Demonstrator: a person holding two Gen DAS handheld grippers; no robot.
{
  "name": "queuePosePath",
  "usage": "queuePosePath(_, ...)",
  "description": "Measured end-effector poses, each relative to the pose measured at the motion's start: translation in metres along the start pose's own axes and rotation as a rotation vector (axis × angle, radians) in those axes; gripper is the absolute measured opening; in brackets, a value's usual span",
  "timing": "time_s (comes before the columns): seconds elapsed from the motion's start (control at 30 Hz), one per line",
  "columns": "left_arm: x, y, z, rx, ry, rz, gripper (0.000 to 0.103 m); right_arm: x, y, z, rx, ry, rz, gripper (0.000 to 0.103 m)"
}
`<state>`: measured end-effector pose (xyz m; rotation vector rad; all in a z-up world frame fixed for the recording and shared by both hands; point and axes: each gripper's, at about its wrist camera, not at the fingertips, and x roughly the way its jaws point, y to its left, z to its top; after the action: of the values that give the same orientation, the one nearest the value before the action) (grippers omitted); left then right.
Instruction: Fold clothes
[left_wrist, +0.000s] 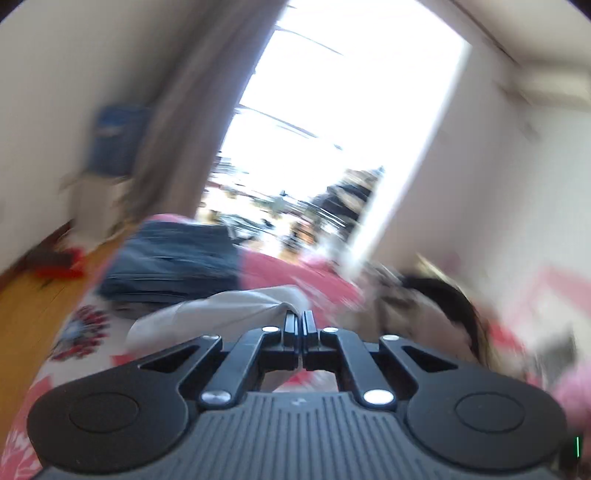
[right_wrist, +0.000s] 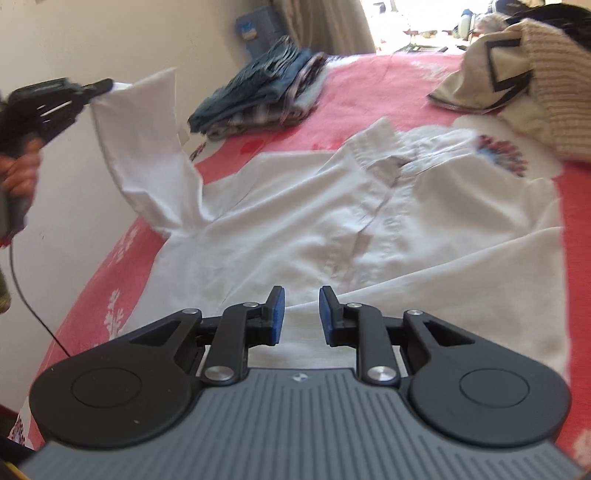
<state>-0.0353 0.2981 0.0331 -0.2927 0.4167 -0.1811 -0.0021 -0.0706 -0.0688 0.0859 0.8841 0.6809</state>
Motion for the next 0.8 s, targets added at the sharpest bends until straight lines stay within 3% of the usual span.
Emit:
queuePosePath(0.03,-0.003,-0.027,-0.014,0.082,0.041,-0.041,0.006,-0.009,-0.006,-0.001,0.009,-0.020,-0.011,0.021)
queuePosePath(0.13,-0.004,-0.094,-0.074,0.321,0.189,-0.119,0.032,-0.035,-0.030,-0.013,0.061,-0.051,-0.057,0.024)
queuePosePath(0.17,-0.003,-0.113,-0.097,0.399,0.244,-0.139,0.048,-0.043,-0.039,-0.019,0.085,-0.055,-0.074,0.025)
queuePosePath(0.2,0.001,-0.124,-0.124,0.470,0.316,-0.162,0.053,-0.050,-0.048,-0.025,0.109,-0.059,-0.092,0.025)
queuePosePath(0.3,0.014,-0.138,-0.189,0.604,0.518,-0.177,0.051,-0.063,-0.071,-0.045,0.204,-0.044,-0.117,0.026)
queuePosePath(0.4,0.013,-0.125,-0.206,0.562,0.590,-0.184,0.051,-0.073,-0.086,-0.056,0.278,-0.050,-0.117,0.026)
queuePosePath(0.53,0.010,-0.104,-0.187,0.437,0.565,-0.141,0.056,-0.076,-0.091,-0.049,0.358,-0.053,-0.034,0.031)
queuePosePath(0.6,0.014,-0.096,-0.178,0.389,0.565,-0.124,0.058,-0.073,-0.088,-0.037,0.336,-0.066,0.001,0.037)
queuePosePath(0.63,0.016,-0.093,-0.177,0.370,0.562,-0.114,0.058,-0.069,-0.088,-0.028,0.324,-0.068,0.006,0.047)
queuePosePath(0.8,0.030,-0.096,-0.173,0.372,0.539,-0.140,0.058,-0.033,-0.092,0.012,0.277,-0.032,0.013,0.052)
